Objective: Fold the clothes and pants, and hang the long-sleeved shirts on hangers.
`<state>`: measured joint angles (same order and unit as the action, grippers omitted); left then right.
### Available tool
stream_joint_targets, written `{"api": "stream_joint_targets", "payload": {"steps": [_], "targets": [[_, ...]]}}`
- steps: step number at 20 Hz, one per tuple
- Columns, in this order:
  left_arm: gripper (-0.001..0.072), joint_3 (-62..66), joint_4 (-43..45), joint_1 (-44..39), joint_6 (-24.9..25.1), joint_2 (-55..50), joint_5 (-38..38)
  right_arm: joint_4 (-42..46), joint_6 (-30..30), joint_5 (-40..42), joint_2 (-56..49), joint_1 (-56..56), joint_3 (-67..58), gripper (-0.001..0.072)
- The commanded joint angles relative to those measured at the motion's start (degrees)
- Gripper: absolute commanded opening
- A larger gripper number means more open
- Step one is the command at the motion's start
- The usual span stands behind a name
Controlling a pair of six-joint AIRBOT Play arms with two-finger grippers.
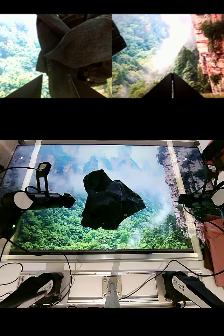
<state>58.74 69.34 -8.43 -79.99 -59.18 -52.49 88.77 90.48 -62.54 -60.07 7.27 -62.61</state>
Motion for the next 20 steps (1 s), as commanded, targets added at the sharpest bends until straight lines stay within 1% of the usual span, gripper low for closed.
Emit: {"api": "stream_joint_targets", "payload": {"steps": [1,4,6,8,9,10,11,12,13,15,20], "targets": [[0.0385,0.0,0.0,0.0,0.0,0.0,0.0,-8.8,-3.1,0.5,-2.4,0.8,0.2,0.0038],[0.0386,0.0,0.0,0.0,0.0,0.0,0.0,-13.7,-3.1,3.4,-5.9,0.8,3.5,0.0038],[0.0386,0.0,0.0,0.0,0.0,0.0,0.0,-18.9,-3.2,5.4,-8.2,0.8,7.5,0.0038],[0.0385,0.0,0.0,0.0,0.0,0.0,0.0,-25.2,-3.9,10.6,-10.1,0.8,12.1,0.0038],[0.0385,0.0,0.0,0.0,0.0,0.0,0.0,-28.6,-5.0,13.4,-10.8,0.8,13.8,0.0053],[0.0386,0.0,0.0,0.0,0.0,0.0,0.0,-32.8,-5.3,16.3,-11.5,0.8,15.4,0.0151],[0.0386,0.0,0.0,0.0,0.0,0.0,0.0,-36.5,-5.4,18.5,-12.2,0.8,16.5,0.0351],[0.0386,0.0,0.0,0.0,0.0,0.0,0.0,-39.4,-5.4,20.4,-12.8,0.5,17.2,0.0475],[0.0386,0.0,0.0,0.0,0.0,0.0,0.0,-40.9,-5.4,22.2,-13.6,-0.3,17.5,0.0488],[0.0386,0.0,0.0,0.0,0.0,0.0,0.0,-43.2,-5.3,25.5,-15.5,-2.4,17.5,0.0487],[0.0386,0.0,0.0,0.0,0.0,0.0,0.0,-58.2,-5.4,31.6,-21.7,-5.7,17.1,0.0488]]}}
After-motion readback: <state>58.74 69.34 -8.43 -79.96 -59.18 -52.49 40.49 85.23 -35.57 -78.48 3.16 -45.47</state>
